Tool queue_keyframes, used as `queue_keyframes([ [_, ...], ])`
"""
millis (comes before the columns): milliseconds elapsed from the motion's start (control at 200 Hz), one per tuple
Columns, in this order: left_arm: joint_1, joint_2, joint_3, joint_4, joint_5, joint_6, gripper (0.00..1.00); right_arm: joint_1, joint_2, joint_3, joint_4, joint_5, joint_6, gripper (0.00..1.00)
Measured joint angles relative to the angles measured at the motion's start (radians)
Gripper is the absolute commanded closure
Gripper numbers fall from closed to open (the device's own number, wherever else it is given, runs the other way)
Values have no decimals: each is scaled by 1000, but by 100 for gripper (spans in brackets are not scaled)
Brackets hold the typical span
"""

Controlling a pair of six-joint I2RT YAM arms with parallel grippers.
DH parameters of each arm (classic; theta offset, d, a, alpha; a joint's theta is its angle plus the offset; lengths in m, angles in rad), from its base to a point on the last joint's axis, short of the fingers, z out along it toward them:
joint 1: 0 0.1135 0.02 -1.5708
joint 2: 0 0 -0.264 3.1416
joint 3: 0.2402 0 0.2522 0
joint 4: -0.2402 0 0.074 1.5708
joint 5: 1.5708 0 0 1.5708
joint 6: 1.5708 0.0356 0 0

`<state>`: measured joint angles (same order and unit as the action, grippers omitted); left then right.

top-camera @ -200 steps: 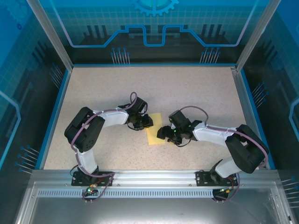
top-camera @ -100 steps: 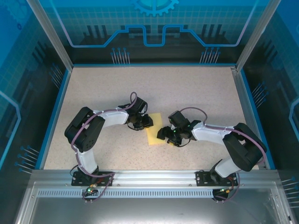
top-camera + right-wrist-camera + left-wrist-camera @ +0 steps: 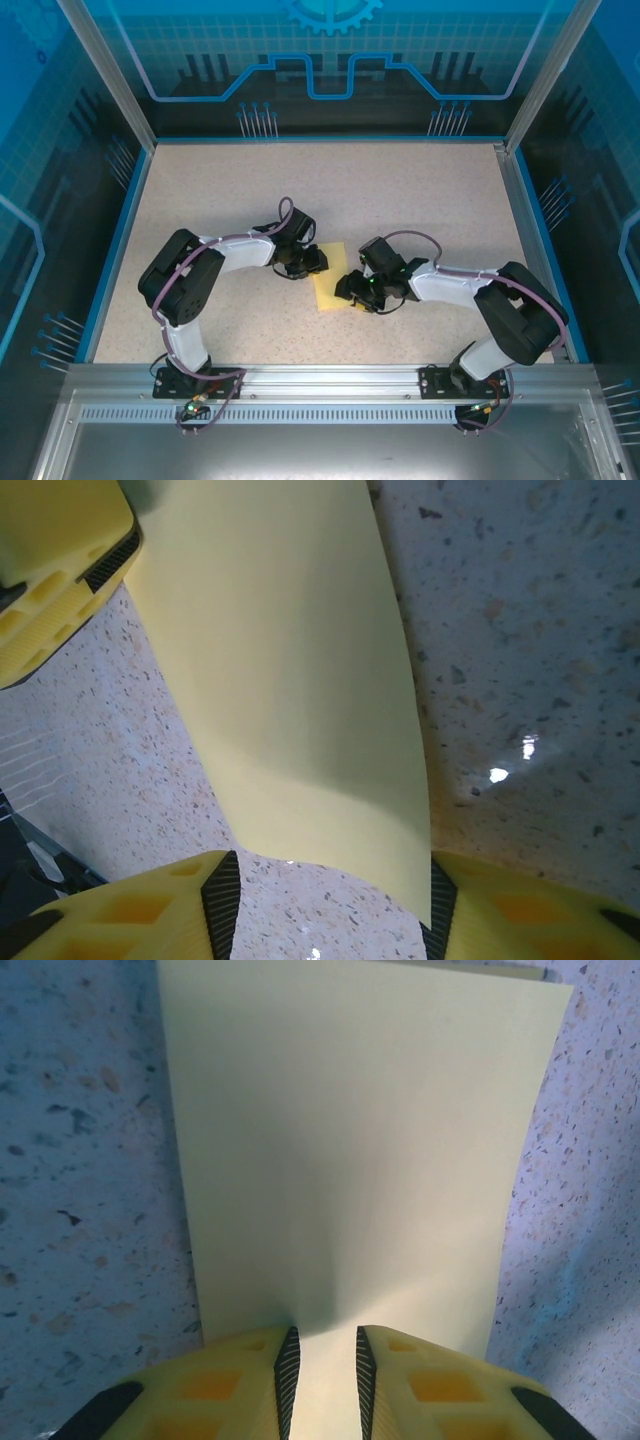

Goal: Fold a paper plane with a square sheet of paper (pick it up from the middle)
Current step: Third fold the triangle at the center of the table.

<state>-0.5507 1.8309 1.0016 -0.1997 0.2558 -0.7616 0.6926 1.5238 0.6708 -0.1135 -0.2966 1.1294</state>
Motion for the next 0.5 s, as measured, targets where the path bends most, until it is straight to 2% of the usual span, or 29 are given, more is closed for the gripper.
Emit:
queue_keyframes([
  [135, 1, 0, 0, 0, 0, 0, 72, 0, -22, -16, 11, 10, 14, 58],
  [235, 1, 1, 0, 0, 1, 0, 72, 0, -42, -20, 9, 23, 21, 60],
  [370, 1, 1, 0, 0, 1, 0, 72, 1, -66, -21, -3, 42, 29, 69],
  [500, 1, 1, 0, 0, 2, 0, 72, 1, -69, -21, -9, 54, 36, 82],
])
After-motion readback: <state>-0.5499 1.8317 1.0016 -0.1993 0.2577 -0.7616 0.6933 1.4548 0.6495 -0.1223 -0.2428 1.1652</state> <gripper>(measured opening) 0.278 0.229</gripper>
